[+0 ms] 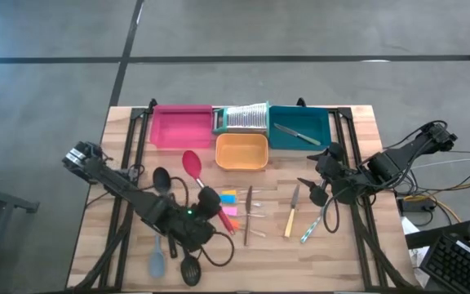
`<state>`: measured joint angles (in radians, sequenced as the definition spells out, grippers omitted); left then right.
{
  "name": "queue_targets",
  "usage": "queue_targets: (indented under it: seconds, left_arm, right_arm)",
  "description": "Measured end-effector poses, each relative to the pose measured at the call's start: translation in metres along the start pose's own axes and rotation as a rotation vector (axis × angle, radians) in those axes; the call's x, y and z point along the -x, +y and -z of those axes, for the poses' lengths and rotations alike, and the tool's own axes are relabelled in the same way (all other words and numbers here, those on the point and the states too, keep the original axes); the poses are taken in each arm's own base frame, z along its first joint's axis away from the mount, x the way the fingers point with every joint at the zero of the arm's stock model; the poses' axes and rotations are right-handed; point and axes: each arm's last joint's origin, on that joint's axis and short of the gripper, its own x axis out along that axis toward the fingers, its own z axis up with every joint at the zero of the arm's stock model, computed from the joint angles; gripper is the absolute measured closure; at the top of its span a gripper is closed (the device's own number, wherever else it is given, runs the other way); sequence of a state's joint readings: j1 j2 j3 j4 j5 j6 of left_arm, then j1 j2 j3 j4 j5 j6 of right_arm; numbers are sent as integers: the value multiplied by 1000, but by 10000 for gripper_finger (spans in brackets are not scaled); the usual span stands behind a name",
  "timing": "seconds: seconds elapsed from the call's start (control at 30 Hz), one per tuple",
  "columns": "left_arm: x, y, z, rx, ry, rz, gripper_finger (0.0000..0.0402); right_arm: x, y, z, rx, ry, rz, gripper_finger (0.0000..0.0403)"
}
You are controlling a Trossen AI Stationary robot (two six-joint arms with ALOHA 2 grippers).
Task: Pick & Place Kitchen Items
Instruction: Put the red spoon into the pink bin
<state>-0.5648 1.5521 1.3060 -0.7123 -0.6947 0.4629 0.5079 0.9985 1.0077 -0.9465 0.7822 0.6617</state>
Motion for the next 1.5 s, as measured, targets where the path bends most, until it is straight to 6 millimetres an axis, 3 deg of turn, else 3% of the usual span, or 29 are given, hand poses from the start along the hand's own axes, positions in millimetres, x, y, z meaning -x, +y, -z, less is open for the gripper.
queue_targets:
  seconds: [0.33, 0.5, 0.63, 0.8, 1.0, 1.27, 1.5]
  left_arm:
    - [19, 11, 26, 166, 2, -205, 343]
    - [23, 7, 43, 305, -150, -309, 343]
    - [21, -2, 57, 344, -295, -414, 343]
    - [25, -8, 76, 414, -525, -529, 344]
    - [29, -19, 96, 428, -741, -524, 344]
    - [34, -19, 104, 498, -783, -531, 344]
    - [34, -18, 105, 564, -767, -536, 344]
  right_arm:
    - [0, 2, -3, 59, -24, -12, 39]
    - [-1, 11, -15, 117, -153, -20, 39]
    - [-11, 30, -23, 235, -241, -79, 39]
    - [-33, 55, -25, 351, -354, -75, 39]
    - [-65, 79, -20, 432, -360, -37, 39]
    - [-106, 103, -18, 462, -402, 8, 39]
    - [-133, 108, -26, 453, -488, 23, 39]
